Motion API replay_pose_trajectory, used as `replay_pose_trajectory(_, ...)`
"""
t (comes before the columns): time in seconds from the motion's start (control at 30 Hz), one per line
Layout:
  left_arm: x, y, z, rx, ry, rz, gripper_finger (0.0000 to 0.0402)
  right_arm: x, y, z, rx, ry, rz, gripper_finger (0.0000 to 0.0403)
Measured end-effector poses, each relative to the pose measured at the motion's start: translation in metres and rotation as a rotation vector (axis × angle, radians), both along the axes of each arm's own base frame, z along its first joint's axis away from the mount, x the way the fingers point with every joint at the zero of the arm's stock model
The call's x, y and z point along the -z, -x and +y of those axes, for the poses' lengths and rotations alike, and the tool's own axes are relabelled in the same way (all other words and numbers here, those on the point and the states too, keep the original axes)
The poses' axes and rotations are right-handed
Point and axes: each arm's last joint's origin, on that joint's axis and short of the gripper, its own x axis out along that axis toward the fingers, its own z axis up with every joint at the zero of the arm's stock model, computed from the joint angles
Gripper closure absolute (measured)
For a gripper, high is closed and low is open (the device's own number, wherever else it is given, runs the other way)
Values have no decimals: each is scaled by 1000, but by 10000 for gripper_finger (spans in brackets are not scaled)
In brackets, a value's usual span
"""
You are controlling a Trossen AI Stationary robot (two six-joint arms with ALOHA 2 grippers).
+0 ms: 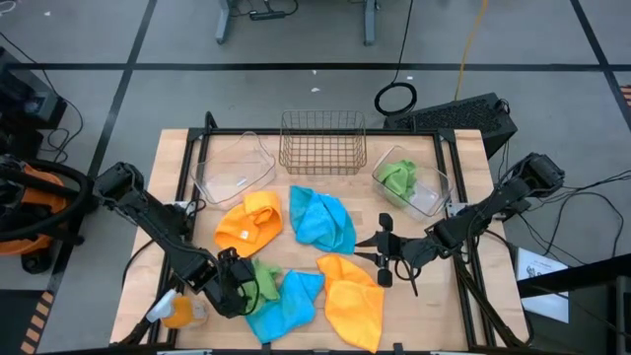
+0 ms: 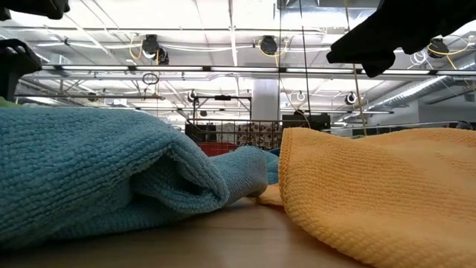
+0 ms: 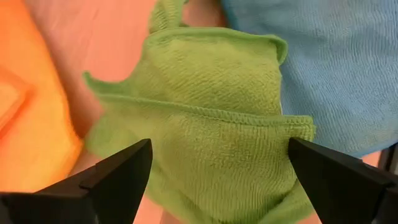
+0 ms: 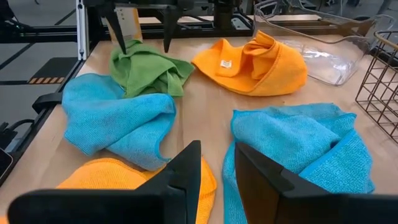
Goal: Sort microfiber towel by color & place in baskets
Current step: Put the green towel into the right transparent bin
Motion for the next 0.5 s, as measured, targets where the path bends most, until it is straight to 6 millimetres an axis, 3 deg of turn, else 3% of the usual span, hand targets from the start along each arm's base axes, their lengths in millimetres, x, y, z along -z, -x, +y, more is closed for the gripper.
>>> replay_pose_trajectory(0.17,12,-9,-9,27,-6,-39,48,-1,0,0,1,-7,-6,314)
replay_pose_trajectory(0.5,47,-19,-16,93,-73,42,162,-1,-1,0,5,-25,-16,314)
